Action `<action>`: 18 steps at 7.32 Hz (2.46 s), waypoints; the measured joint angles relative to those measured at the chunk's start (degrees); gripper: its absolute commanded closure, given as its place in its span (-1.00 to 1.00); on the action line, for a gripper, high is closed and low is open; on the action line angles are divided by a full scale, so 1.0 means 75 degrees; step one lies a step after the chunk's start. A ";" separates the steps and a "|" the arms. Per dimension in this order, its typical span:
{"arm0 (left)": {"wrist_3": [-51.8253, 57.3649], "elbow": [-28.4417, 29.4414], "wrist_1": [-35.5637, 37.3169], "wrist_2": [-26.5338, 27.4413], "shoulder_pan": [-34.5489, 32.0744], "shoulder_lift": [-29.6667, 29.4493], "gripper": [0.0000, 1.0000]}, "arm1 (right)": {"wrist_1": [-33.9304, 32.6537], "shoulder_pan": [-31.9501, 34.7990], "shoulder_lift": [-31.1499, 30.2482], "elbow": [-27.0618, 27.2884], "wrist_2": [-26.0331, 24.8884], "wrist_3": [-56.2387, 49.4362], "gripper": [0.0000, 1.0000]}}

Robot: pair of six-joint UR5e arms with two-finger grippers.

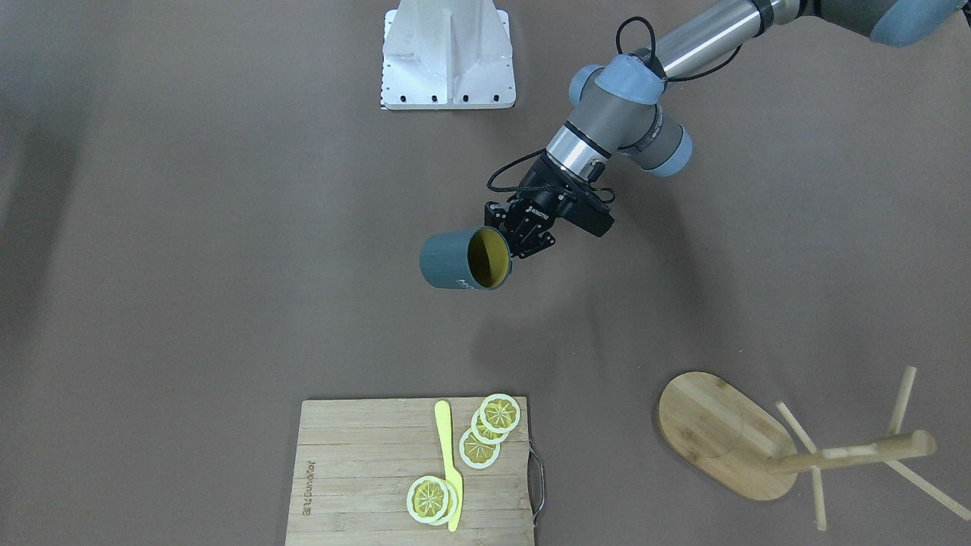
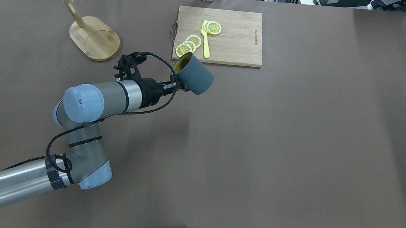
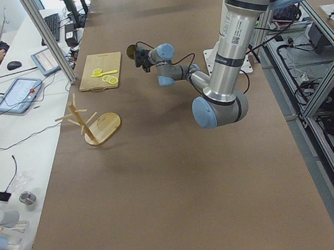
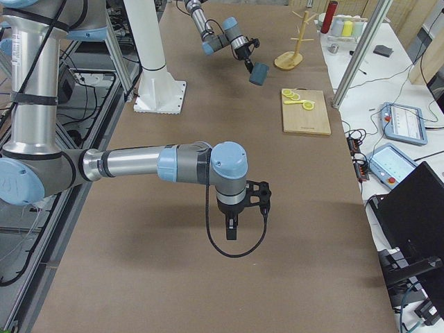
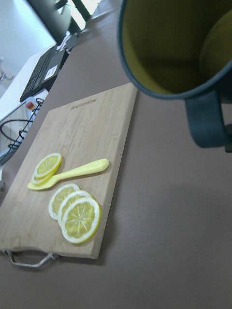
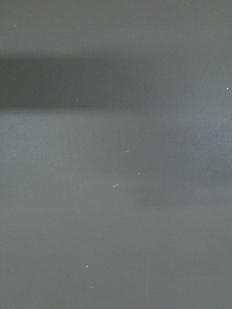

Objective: Hang cup on storage rack
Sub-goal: 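Carry the mug with the left gripper up to the wooden rack, then hook the mug handle over a rack peg with the left gripper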

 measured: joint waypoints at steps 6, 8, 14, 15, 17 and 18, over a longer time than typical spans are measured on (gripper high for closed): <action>-0.4113 0.0063 -0.0006 -0.1225 -0.1180 -0.0006 1.00 | 0.2096 -0.1170 0.0088 -0.1092 -0.0128 0.1832 -1.00; -0.4666 0.0351 -0.0027 -0.1584 -0.1682 -0.0053 1.00 | 0.2642 -0.1332 0.0086 -0.1287 -0.0116 0.2268 -1.00; -0.8170 0.2079 -0.3015 -0.2467 -0.2994 -0.0439 1.00 | 0.2746 -0.1359 0.0110 -0.1266 -0.0118 0.2335 -1.00; -0.8688 0.2315 -0.3448 -0.2449 -0.3201 -0.0445 1.00 | 0.2745 -0.1359 0.0136 -0.1260 -0.0121 0.2340 -1.00; -0.9663 0.2874 -0.4362 -0.2086 -0.3400 -0.0454 1.00 | 0.2745 -0.1359 0.0193 -0.1255 -0.0130 0.2349 -1.00; -0.9954 0.3138 -0.4652 -0.1871 -0.3417 -0.0459 1.00 | 0.2745 -0.1359 0.0213 -0.1251 -0.0133 0.2350 -1.00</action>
